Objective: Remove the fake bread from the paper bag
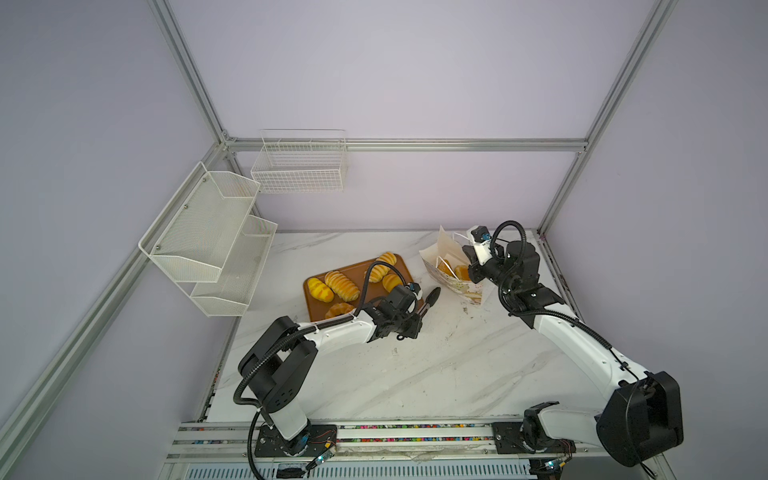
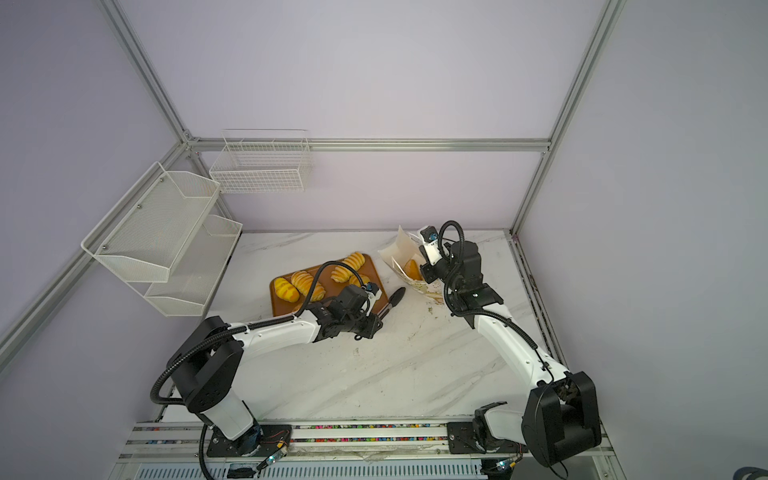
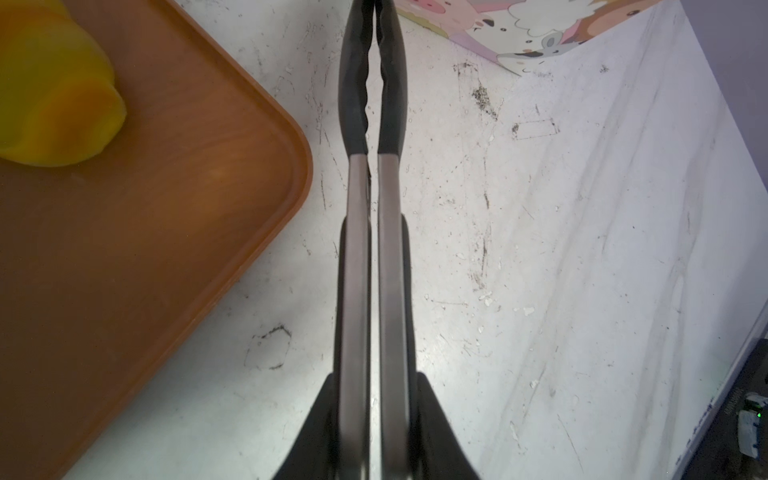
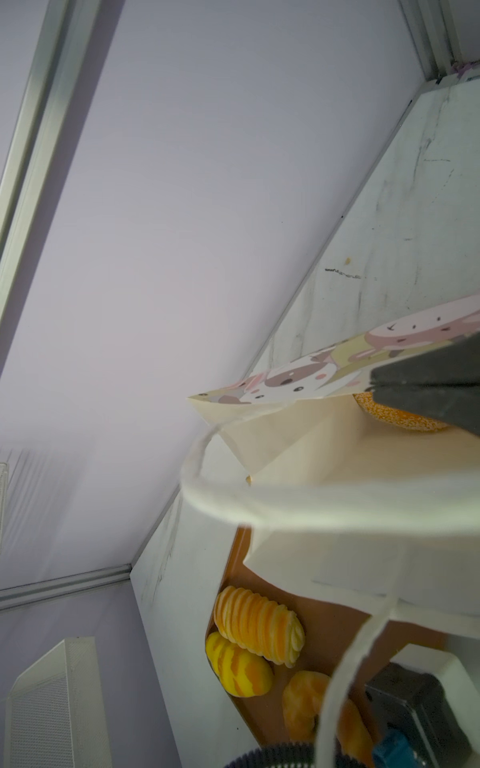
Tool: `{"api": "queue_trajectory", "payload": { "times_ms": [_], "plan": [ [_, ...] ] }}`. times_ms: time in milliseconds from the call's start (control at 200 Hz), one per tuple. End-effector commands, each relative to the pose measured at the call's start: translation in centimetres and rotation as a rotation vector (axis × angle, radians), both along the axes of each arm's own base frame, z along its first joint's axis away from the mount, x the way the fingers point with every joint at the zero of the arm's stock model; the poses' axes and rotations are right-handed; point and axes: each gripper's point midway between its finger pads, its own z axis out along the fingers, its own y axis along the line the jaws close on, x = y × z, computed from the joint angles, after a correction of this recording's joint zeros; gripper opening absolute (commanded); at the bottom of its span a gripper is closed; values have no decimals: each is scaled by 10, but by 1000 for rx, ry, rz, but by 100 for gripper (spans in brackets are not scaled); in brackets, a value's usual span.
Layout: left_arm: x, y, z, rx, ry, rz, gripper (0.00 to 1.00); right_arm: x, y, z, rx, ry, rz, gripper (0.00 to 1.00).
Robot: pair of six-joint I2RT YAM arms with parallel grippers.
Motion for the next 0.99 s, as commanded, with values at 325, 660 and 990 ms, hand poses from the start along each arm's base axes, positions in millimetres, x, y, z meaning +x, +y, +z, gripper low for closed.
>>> {"api": "queue_trajectory", "payload": {
  "times_ms": [325, 660, 990],
  "plan": [
    [-51, 99, 43, 51, -47, 149, 4, -38, 32, 4, 136, 75, 120, 0],
    [-73, 147, 142, 38, -262, 164, 5, -75, 64, -19, 199, 208, 166, 0],
    [-98, 100, 154, 93, -243, -70, 3, -81, 62, -10, 239, 269, 117, 0]
  ]
}}
